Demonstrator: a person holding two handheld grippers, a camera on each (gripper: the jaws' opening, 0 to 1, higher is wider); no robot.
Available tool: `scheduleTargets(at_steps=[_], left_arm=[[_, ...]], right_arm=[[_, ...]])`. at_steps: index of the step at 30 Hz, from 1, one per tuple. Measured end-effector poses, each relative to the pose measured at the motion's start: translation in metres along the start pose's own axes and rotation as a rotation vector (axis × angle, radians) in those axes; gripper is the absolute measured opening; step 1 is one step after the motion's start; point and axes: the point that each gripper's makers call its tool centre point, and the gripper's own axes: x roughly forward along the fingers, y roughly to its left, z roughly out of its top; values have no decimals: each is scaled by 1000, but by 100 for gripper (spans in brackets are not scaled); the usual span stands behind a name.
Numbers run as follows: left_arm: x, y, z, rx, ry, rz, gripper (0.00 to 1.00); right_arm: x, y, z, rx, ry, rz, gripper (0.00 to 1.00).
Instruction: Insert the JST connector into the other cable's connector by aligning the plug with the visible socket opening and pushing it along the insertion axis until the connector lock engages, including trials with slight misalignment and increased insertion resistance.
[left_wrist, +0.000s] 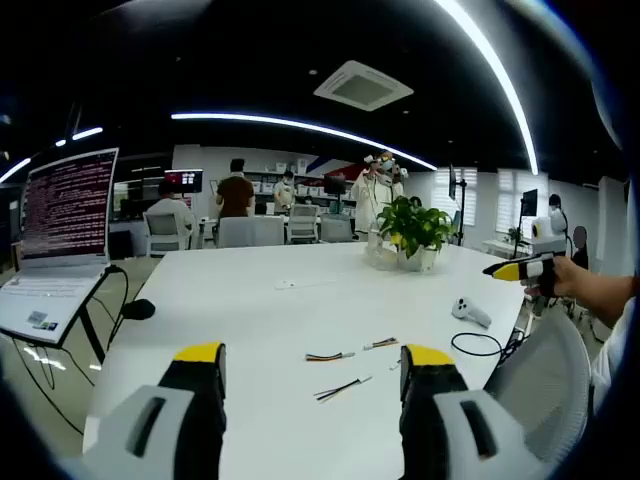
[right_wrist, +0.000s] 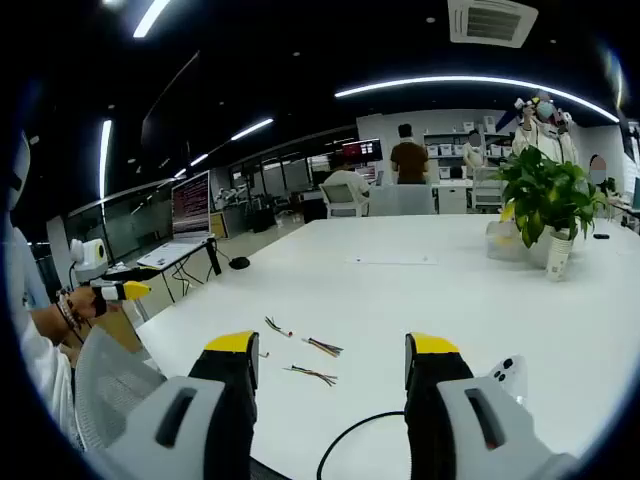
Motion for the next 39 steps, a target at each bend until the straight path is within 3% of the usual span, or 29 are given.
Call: scheduleTargets(at_steps=[39], left_arm=[[-4,3,0,-9,-1,12,67]], right_arm=[[7,2,-1,7,8,20,56]])
